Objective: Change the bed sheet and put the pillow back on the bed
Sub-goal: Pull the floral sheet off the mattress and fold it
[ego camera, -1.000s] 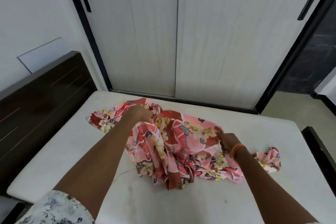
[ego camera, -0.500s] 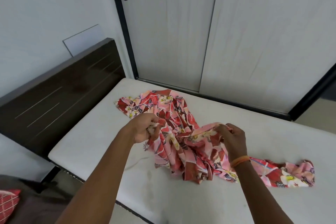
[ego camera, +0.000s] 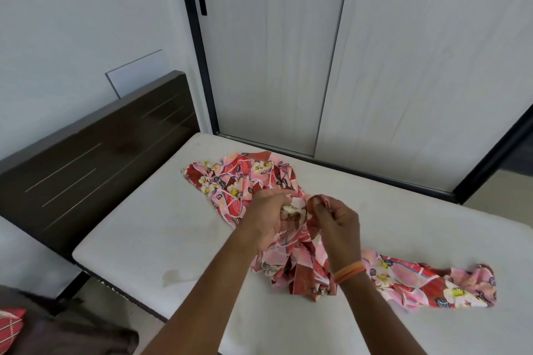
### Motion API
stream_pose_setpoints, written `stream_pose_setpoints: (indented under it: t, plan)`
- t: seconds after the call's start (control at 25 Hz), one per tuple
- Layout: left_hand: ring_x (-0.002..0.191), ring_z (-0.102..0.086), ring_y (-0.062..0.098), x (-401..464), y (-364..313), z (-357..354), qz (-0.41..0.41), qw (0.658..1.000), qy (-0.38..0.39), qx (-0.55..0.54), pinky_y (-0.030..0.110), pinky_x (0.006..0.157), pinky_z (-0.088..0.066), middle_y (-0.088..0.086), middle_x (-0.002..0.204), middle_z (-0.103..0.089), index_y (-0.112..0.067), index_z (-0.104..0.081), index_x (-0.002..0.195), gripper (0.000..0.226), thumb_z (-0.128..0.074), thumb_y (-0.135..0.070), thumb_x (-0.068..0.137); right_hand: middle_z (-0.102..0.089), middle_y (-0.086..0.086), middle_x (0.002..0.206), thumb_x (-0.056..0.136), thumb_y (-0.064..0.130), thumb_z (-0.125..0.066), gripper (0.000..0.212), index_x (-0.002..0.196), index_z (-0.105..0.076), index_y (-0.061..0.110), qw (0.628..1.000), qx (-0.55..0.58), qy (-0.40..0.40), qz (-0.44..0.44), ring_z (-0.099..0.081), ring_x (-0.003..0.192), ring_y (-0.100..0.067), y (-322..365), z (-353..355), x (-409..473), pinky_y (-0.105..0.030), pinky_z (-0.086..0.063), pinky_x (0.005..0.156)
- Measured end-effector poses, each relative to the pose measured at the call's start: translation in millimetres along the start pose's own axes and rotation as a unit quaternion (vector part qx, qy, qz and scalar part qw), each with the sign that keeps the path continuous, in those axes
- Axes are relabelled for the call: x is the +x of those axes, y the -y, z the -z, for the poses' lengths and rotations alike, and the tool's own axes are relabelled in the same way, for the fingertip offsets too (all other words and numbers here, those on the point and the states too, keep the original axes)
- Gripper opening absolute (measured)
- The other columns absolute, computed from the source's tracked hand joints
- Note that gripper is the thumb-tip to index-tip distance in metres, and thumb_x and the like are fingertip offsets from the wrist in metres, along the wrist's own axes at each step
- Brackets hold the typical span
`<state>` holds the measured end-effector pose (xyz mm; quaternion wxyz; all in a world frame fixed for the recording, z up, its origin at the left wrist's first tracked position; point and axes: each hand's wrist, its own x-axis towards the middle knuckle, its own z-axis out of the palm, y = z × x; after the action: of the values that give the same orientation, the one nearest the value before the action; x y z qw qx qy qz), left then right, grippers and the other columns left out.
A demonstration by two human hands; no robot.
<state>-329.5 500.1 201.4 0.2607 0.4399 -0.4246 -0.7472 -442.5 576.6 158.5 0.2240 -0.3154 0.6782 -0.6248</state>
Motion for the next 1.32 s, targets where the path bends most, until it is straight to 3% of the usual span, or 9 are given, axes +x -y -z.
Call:
stream_pose_setpoints:
  t: [0.24, 0.44, 0.56, 0.64, 0.84, 0.92, 1.04, 1.2, 1.32]
  plan:
    - [0.096, -0.068, 0.024, -23.2, 10.9, -21.0, -0.03, 0.998, 0.041, 0.035, 0.04, 0.087, -0.058, 0.025, 0.114, -0.066, -0.013, -0.065, 0.109, 0.026, -0.043, -0.026, 0.105, -0.055, 0.0, 0.108, 0.097, 0.004, -0.054, 0.032, 0.125, -0.066, 0.014, 0.978, -0.154, 0.034, 0.138, -0.051, 0.096, 0.003, -3.2, -1.3, -22.7, 0.002, -0.039, 0.079]
    - [0.125, -0.057, 0.021, -26.5, 23.5, -18.9, 0.001, 0.984, 0.176, 0.022, 0.04, 0.113, -0.039, 0.003, 0.123, -0.067, -0.016, -0.05, 0.138, 0.071, -0.026, -0.067, 0.095, -0.047, 0.0, 0.12, 0.1, 0.012, -0.048, 0.037, 0.136, -0.056, 0.015, 0.974, -0.175, 0.036, 0.14, -0.051, 0.105, -0.011, -14.1, 3.9, -27.5, -0.004, -0.045, 0.085]
    - [0.118, -0.059, 0.018, -30.6, 32.0, -18.1, 0.009, 0.979, 0.203, -0.011, 0.037, 0.112, -0.039, -0.007, 0.099, -0.073, -0.017, -0.054, 0.132, 0.074, -0.025, -0.071, 0.089, -0.042, 0.0, 0.118, 0.101, 0.031, -0.038, 0.044, 0.141, -0.05, 0.017, 0.979, -0.165, 0.043, 0.115, -0.05, 0.107, -0.014, -20.5, 4.1, -33.9, -0.019, -0.052, 0.089]
    - [0.123, -0.058, 0.018, -37.3, 37.7, -15.9, 0.026, 0.971, 0.226, -0.067, 0.037, 0.114, -0.037, 0.001, 0.106, -0.073, -0.022, -0.055, 0.128, 0.07, -0.023, -0.072, 0.09, -0.041, 0.003, 0.116, 0.1, 0.05, -0.031, 0.057, 0.138, -0.052, 0.014, 0.982, -0.151, 0.053, 0.105, -0.05, 0.108, -0.012, -23.9, 9.8, -37.2, -0.02, -0.054, 0.087]
    - [0.105, -0.07, 0.016, -45.9, 66.9, -5.8, 0.036, 0.986, 0.159, -0.024, 0.028, 0.087, -0.054, 0.013, 0.112, -0.072, -0.013, -0.068, 0.118, 0.039, -0.056, -0.042, 0.096, -0.043, 0.004, 0.122, 0.095, 0.054, -0.045, 0.049, 0.125, -0.057, 0.018, 0.983, -0.05, 0.177, -0.007, -0.053, 0.113, -0.009, -40.8, 15.4, -71.2, -0.021, -0.053, 0.089]
    - [0.093, -0.073, 0.013, -47.9, 84.3, 3.6, 0.032, 0.995, 0.094, 0.019, 0.028, 0.078, -0.058, 0.007, 0.103, -0.075, -0.011, -0.071, 0.113, 0.03, -0.065, -0.031, 0.092, -0.055, -0.01, 0.102, 0.081, 0.07, -0.053, 0.063, 0.106, -0.057, 0.013, 0.985, 0.004, 0.114, -0.127, -0.066, 0.083, -0.007, -56.0, 0.8, -75.4, -0.016, -0.055, 0.065]
    - [0.096, -0.072, 0.018, -50.7, 107.9, 21.0, 0.03, 0.999, 0.029, 0.036, 0.033, 0.084, -0.059, 0.005, 0.108, -0.075, -0.012, -0.072, 0.115, 0.023, -0.064, -0.015, 0.095, -0.054, -0.003, 0.068, 0.098, 0.033, -0.053, 0.026, 0.081, -0.051, 0.014, 0.974, -0.003, 0.13, -0.188, -0.056, 0.042, 0.002, -68.9, -8.7, -88.8, -0.01, -0.043, 0.041]
    - [0.102, -0.07, 0.015, -56.3, 127.2, 46.2, -0.013, 0.985, 0.031, 0.168, 0.034, 0.086, -0.059, -0.001, 0.108, -0.074, -0.021, -0.069, 0.121, 0.03, -0.052, -0.008, 0.099, -0.055, 0.0, 0.101, 0.102, 0.02, -0.048, 0.023, 0.119, -0.062, 0.025, 0.982, -0.078, 0.131, -0.108, -0.061, 0.088, -0.001, -75.6, 3.0, -120.4, -0.021, -0.055, 0.074]
    - [0.11, -0.065, 0.006, -62.8, 132.5, 74.7, -0.054, 0.955, 0.119, 0.268, 0.024, 0.094, -0.053, -0.008, 0.115, -0.07, -0.026, -0.064, 0.125, 0.035, -0.048, -0.007, 0.101, -0.061, 0.006, 0.103, 0.09, 0.002, -0.049, 0.049, 0.125, -0.061, 0.034, 0.959, -0.162, 0.23, -0.043, -0.064, 0.088, -0.008, -71.8, 20.2, -119.1, -0.029, -0.055, 0.074]
